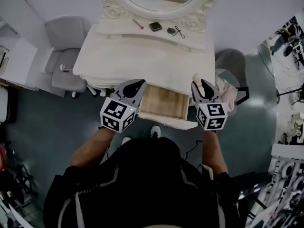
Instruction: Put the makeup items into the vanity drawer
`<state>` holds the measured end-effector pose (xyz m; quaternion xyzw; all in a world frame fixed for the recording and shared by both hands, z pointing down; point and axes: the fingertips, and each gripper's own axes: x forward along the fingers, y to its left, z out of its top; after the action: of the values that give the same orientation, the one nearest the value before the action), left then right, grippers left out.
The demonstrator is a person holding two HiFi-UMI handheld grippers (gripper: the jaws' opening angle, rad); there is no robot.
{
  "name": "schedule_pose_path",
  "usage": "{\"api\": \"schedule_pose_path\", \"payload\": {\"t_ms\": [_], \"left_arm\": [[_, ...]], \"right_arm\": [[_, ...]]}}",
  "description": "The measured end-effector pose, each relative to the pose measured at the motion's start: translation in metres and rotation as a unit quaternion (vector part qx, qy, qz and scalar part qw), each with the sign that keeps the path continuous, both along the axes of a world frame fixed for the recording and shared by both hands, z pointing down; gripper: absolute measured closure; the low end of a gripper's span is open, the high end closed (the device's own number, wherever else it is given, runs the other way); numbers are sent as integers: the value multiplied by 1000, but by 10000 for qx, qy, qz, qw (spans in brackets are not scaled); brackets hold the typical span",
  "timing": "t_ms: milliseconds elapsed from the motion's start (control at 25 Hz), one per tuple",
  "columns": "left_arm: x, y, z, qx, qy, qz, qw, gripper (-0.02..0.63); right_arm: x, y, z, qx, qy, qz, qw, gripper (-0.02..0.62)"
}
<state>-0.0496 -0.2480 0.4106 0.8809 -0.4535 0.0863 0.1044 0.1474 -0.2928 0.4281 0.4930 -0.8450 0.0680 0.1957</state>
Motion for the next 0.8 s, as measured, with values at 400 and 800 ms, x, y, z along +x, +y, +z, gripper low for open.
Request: {"api": "schedule_pose_path", "payload": {"t_ms": [400,800], "left_arm": [[13,-3,46,-263,-435,-45,9987,603],[13,-1,101,-943,-427,-388,9939,603]], "right_arm": [[-7,-22,79,-579,213,-510,9968,446],[-26,-18,156,-1143,484,-1176,9853,446]]}}
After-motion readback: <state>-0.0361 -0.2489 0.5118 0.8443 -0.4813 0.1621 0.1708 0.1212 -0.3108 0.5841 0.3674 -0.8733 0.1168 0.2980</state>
